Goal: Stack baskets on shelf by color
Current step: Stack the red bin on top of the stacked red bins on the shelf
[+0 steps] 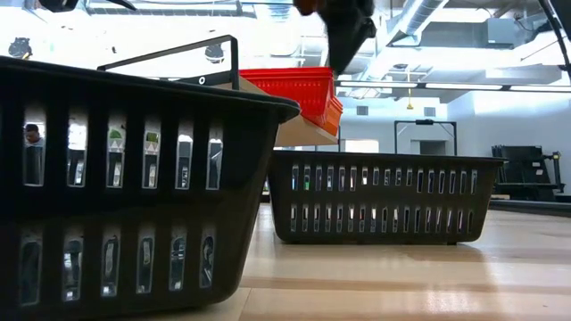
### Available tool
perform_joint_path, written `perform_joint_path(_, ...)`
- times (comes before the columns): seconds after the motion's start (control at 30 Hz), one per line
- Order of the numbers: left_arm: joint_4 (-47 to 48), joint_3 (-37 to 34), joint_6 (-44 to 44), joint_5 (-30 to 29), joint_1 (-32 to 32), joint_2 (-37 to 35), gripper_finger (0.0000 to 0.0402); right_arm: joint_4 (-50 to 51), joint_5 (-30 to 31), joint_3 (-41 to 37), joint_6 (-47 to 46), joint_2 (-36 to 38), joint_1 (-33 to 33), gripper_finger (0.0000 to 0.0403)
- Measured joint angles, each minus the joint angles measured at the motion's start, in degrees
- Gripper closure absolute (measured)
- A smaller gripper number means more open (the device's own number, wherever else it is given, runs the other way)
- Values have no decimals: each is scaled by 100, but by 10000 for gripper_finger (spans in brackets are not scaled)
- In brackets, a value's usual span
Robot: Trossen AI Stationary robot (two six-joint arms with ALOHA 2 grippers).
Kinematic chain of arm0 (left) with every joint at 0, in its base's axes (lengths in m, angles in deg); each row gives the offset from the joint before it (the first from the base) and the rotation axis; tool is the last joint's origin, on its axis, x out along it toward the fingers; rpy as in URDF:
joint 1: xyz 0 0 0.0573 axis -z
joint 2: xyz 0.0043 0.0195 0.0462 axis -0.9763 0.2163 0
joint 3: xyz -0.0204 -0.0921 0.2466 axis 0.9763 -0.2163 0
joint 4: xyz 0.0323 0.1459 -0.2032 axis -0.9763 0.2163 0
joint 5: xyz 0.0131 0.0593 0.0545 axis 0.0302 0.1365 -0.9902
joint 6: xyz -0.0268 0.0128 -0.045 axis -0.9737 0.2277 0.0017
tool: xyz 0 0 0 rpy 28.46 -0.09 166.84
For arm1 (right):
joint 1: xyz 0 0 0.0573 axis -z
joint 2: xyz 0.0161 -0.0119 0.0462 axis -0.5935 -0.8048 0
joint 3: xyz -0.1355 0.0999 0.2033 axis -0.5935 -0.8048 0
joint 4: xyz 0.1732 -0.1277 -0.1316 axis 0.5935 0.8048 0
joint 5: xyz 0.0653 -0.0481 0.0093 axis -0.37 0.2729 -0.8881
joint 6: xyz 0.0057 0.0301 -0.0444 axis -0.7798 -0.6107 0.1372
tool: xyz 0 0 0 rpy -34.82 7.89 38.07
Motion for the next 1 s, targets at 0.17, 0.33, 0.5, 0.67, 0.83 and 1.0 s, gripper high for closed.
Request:
perform_joint_path(0.17,0,0,0,90,0,1,160,-401,-109,13,246,27,145,265)
perform_joint_path(0.33,0,0,59,87,-2,2,160,-866,-356,11,428,23,266,268)
perform_joint_path(0.5,3,0,124,86,0,1,160,-1388,-448,11,529,22,376,269)
perform_joint_path(0.67,2,0,122,85,-2,1,160,-1736,-451,11,748,22,492,270)
perform_joint_path(0.83,2,0,120,84,-2,0,160,-1700,-733,177,841,109,480,270)
perform_joint_path(1.0,0,0,118,49,0,0,160,-338,-731,596,484,248,303,271)
